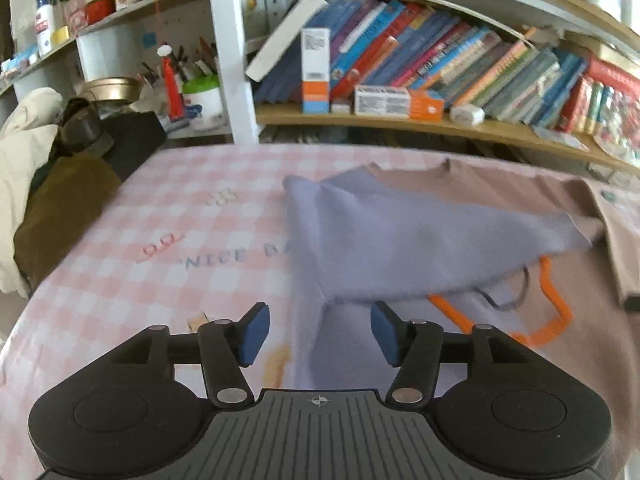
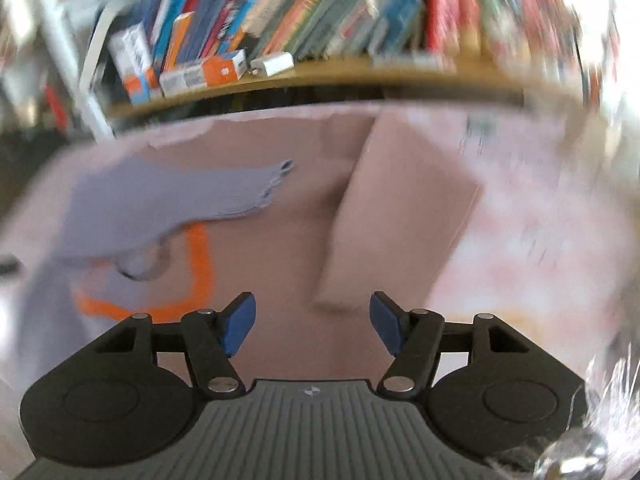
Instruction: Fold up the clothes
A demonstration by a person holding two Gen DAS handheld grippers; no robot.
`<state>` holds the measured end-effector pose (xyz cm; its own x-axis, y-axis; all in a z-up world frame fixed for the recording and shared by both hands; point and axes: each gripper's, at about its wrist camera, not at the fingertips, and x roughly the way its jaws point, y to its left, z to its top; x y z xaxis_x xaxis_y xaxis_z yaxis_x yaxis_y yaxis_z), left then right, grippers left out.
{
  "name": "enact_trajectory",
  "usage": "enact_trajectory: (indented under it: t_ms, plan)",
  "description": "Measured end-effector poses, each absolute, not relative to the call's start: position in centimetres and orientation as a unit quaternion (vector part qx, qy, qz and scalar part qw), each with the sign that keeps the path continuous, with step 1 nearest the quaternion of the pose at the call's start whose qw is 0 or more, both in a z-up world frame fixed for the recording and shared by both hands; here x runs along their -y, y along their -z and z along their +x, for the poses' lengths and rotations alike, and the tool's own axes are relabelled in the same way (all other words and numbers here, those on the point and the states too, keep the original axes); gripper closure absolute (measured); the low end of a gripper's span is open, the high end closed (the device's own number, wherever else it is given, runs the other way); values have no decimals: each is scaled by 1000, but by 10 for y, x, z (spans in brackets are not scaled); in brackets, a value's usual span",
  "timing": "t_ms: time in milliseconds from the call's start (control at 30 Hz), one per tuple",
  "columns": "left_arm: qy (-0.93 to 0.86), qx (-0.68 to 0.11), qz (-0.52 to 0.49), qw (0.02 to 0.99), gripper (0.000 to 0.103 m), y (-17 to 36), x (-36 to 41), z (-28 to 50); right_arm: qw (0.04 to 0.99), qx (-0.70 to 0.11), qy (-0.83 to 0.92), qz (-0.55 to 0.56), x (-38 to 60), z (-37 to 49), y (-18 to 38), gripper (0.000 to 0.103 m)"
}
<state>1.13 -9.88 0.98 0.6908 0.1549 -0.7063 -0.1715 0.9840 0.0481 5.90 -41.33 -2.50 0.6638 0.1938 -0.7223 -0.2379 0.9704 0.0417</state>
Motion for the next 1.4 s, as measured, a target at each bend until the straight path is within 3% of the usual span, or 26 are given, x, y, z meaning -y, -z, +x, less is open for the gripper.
enact_trajectory:
  t_ms: [100, 267, 333, 367, 600, 1033, 1133, 1167, 1200, 1233, 1267, 1400]
  plan:
    - [-91, -397, -14, 913, 46, -3, 111, 1, 909, -385, -133, -88, 412, 67, 36, 42]
    - [-99, -409, -22, 907, 46, 2, 125, -15, 907, -384, -135, -111, 419, 81, 47, 59]
    - [-105, -412, -23, 905, 46, 2, 128, -18, 912, -376, -135, -99, 427, 85, 45, 90]
    - [-109, -412, -25, 904, 46, 2, 128, -19, 914, -371, -135, -93, 431, 87, 43, 95]
    - [-126, -412, -28, 902, 46, -1, 130, -26, 951, -308, 17, -27, 525, 130, -2, 95]
    - [-128, -421, -18, 898, 46, -2, 131, -26, 943, -306, 121, -38, 592, 166, -11, 95]
    - [-131, -420, -17, 898, 46, -3, 130, -27, 936, -321, 137, -47, 597, 172, -4, 93]
    - [-132, -420, -17, 897, 46, -3, 129, -27, 933, -326, 144, -45, 598, 173, -2, 85]
    - [-133, -421, -18, 897, 46, -3, 128, -27, 931, -332, 146, -41, 598, 174, 0, 75]
    - [-135, -422, -18, 896, 46, -2, 127, -28, 930, -337, 145, -36, 597, 173, 1, 45]
    - [-136, -422, -19, 896, 46, -2, 127, -28, 930, -339, 138, -29, 595, 171, 2, 35]
    - [-141, -428, -25, 892, 46, 1, 122, -27, 930, -359, 76, 8, 574, 153, 2, 38]
